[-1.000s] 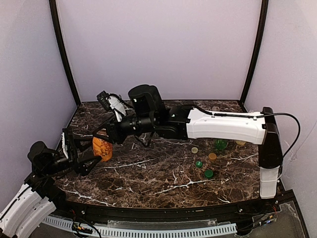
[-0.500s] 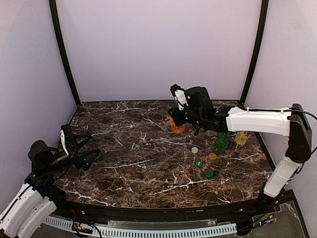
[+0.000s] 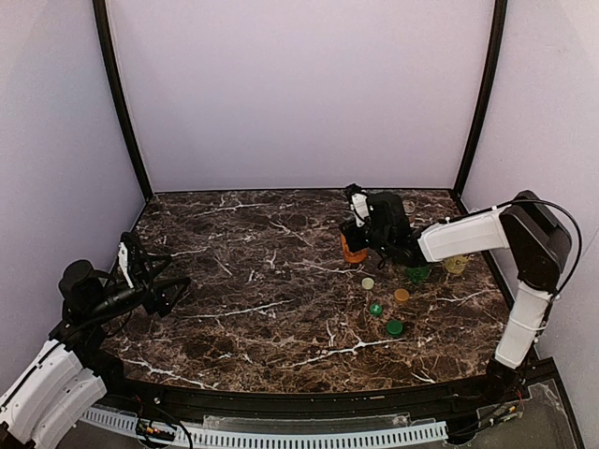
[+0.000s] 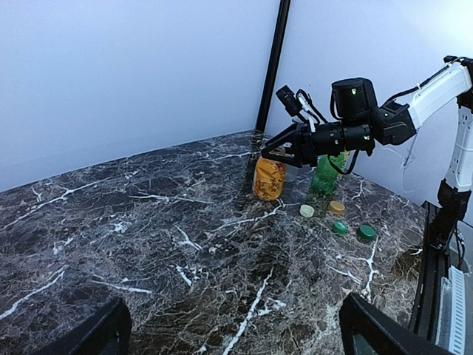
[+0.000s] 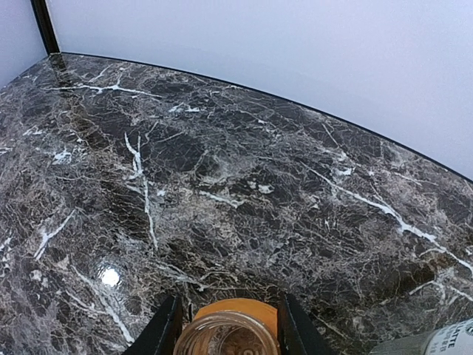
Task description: Unscrew the bottle caps
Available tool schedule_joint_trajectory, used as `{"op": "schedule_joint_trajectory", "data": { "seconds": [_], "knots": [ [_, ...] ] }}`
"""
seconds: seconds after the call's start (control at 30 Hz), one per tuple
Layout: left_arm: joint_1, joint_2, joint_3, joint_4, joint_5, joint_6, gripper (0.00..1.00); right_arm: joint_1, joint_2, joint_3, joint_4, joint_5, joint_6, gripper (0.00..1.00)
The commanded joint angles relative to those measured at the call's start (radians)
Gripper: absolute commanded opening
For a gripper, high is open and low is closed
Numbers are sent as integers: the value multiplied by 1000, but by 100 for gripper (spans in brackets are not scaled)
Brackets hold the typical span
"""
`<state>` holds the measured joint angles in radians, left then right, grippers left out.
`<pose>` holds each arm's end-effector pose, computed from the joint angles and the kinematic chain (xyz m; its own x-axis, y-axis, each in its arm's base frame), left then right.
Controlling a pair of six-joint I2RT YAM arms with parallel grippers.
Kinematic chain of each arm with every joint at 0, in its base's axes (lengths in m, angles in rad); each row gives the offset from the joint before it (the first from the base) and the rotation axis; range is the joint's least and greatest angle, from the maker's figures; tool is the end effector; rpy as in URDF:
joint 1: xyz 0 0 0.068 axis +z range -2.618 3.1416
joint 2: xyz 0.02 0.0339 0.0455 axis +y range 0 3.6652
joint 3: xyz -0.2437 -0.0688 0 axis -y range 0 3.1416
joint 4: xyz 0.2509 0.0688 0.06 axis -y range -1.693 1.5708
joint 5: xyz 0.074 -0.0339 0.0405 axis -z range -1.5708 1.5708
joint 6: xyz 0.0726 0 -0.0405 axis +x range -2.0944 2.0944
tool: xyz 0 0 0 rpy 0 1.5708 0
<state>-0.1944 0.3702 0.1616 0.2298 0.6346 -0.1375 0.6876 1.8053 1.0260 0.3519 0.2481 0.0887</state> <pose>0.1714 -0.0776 0.2112 -0.0804 -0.0967 -0.9921 0.7330 0.6687 -0.1246 0.3426 0.2583 0.1570 -0.3583 -0.1831 -0.9155 -0.4124 0.9107 -0.0208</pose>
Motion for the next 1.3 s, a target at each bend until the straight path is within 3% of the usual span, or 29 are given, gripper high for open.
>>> {"op": "schedule_joint_trajectory", "data": {
  "seconds": [0.0, 0.27, 0.43, 0.77, 0.9, 1.1, 1.27],
  "knots": [
    [13, 14, -11, 6, -1, 8, 99, -10, 18, -55, 142, -25, 35, 0],
    [20, 10, -11, 7, -4, 8, 99, -11, 5, -114, 168, -4, 77, 0],
    [22, 3, -10, 7, -4, 8, 99, -11, -27, -118, 144, 7, 80, 49],
    [23, -11, -10, 5, -4, 6, 99, -11, -90, -61, 37, 37, 26, 78],
    [25, -14, -9, 4, -4, 6, 99, -11, -141, -36, -28, 29, 6, 98],
    [29, -14, -8, -2, -46, 8, 99, -21, -273, 113, -303, 118, 9, 98],
    [34, -19, -7, -11, -61, 21, 99, -92, -434, 143, -512, 200, 80, 98]
  ]
}}
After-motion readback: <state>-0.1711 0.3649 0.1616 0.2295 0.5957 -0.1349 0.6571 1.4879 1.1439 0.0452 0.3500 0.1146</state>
